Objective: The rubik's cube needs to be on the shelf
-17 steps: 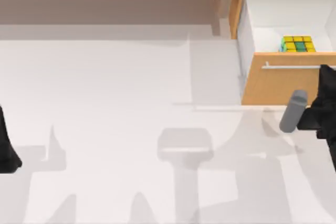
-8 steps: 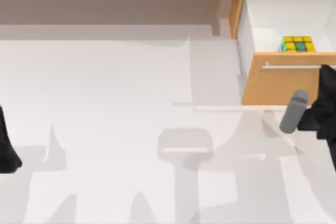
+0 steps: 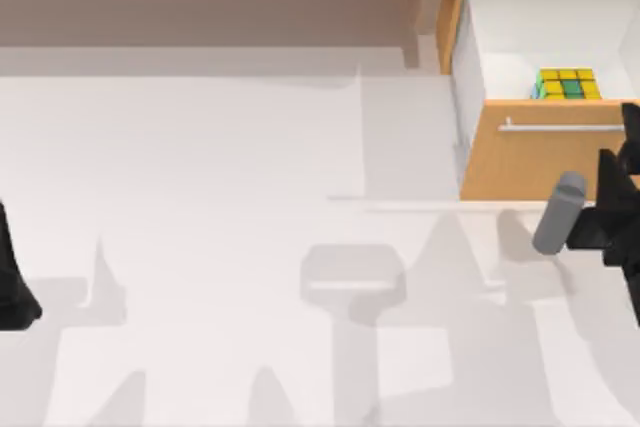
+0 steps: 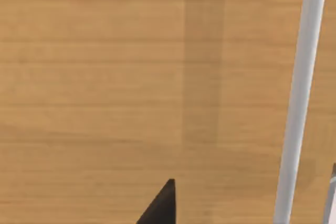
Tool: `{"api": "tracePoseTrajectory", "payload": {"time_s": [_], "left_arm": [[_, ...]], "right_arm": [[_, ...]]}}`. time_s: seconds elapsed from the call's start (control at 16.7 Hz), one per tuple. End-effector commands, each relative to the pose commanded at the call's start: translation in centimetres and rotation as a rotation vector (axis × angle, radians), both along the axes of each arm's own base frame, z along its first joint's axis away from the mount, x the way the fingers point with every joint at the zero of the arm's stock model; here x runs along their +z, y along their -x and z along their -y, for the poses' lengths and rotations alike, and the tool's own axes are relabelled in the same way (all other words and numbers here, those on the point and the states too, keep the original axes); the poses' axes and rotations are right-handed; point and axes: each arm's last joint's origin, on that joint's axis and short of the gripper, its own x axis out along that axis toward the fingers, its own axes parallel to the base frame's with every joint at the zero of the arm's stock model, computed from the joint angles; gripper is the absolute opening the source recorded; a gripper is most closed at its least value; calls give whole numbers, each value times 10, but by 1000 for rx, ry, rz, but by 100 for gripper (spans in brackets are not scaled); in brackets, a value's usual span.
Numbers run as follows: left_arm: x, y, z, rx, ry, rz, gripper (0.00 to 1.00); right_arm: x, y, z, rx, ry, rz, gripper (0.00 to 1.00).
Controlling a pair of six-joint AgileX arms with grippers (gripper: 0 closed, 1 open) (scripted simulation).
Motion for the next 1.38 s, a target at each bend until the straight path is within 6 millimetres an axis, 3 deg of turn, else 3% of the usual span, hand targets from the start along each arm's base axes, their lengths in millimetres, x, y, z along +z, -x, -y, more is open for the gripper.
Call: {"api": "tracePoseTrajectory", "payload": {"time_s": [0.6, 1.02, 1.08, 1.14, 1.38], "left_arm": [[0, 0, 0, 0, 0, 0, 100], [0, 0, 0, 0, 0, 0, 100], [0, 0, 0, 0, 0, 0, 100], [0, 0, 0, 0, 0, 0, 100], [0, 0, 0, 0, 0, 0, 100]], "right_arm": [[0, 0, 0, 0, 0, 1, 100], [0, 20, 0, 0, -1, 1, 100], [-12, 20, 1, -3, 23, -63, 100], [-12, 20, 1, -3, 23, -63, 100], [-3, 14, -22, 117, -48, -44, 100]]}}
